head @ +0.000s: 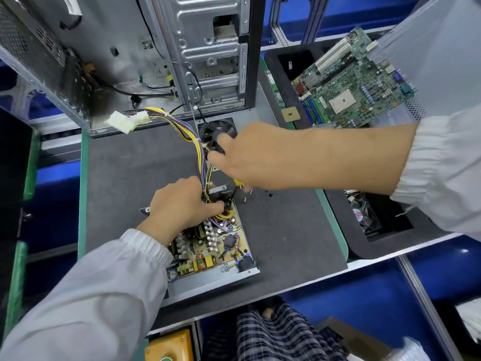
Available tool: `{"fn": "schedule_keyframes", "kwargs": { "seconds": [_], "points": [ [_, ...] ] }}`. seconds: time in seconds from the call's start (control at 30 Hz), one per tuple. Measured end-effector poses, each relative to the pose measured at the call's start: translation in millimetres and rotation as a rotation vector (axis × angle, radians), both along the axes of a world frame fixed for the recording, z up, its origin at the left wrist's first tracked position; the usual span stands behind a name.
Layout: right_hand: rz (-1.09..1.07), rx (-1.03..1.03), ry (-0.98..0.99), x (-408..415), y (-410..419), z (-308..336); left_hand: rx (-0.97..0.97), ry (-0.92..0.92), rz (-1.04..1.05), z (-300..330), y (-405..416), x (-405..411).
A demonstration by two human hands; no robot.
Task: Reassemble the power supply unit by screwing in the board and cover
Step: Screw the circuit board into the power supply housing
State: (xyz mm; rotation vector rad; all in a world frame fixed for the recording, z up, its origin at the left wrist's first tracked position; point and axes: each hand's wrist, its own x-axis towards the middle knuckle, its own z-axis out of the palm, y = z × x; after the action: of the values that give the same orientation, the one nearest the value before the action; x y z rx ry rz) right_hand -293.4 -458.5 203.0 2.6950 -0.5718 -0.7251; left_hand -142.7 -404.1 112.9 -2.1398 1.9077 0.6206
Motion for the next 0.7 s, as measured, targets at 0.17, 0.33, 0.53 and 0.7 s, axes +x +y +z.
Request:
{"fn": "schedule_keyframes", "kwargs": {
  "seconds": [0.17,0.33,0.53,0.7],
  "points": [
    [0.036,-0.019,0.064,-2.5,-2.5,13.1,0.011,0.017,0.0,1.3,-0.6,0.7],
    [-0.04,-0.003,0.086,1.3,-1.4,2.5,0.014,0.016,0.007,1.3,-0.6,0.4],
    [0.025,0.044,0.023,2.9,-1.9,10.8,0.01,0.017,0.003,0.1,-1.0,1.0],
    [-0.043,0.011,0.04,8.2,-1.4,0.1,0.003,-0.004,-0.008,-1.7,-1.2,0.8]
  ]
}}
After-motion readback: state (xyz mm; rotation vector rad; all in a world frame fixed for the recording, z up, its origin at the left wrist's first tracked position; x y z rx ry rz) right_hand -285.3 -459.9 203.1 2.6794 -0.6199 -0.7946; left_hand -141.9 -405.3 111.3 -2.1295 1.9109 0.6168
